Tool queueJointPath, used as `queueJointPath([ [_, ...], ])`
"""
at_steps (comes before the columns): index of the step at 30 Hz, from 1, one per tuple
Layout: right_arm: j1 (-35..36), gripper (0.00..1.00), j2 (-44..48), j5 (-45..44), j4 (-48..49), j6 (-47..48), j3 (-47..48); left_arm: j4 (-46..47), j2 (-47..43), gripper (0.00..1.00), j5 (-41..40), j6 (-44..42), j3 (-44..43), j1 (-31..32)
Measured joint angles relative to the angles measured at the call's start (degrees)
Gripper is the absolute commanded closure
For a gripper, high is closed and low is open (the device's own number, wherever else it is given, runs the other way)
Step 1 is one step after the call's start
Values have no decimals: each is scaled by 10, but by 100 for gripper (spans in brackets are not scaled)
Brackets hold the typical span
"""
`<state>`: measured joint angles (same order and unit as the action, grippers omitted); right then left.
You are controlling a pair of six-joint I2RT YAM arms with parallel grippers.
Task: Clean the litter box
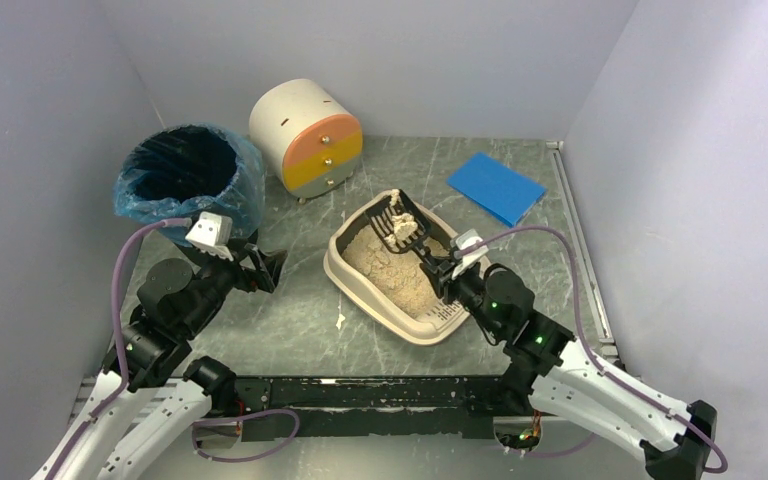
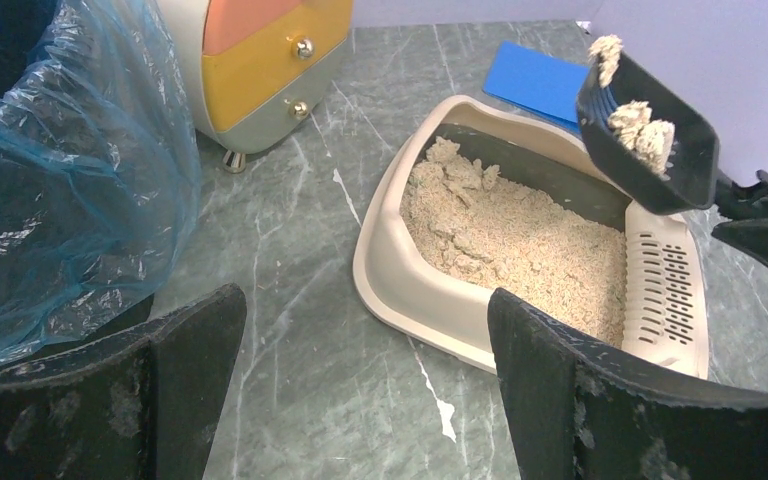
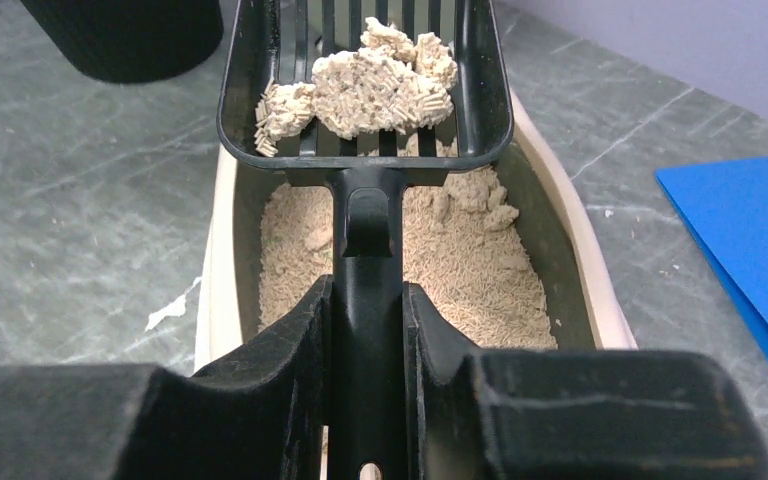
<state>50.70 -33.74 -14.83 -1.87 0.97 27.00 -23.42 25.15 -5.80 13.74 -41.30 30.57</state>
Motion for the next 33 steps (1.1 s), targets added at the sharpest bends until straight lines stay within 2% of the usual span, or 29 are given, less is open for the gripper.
queueJointPath([
  [16,0,100,-73,-8,4,25,-1,0,0,5,0,2,0,0],
  [27,0,100,-74,-1,31,14,-34,0,-1,5,0,2,0,0],
  [33,0,100,-53,-8,13,15,-40,0,-1,5,-2,4,0,0],
])
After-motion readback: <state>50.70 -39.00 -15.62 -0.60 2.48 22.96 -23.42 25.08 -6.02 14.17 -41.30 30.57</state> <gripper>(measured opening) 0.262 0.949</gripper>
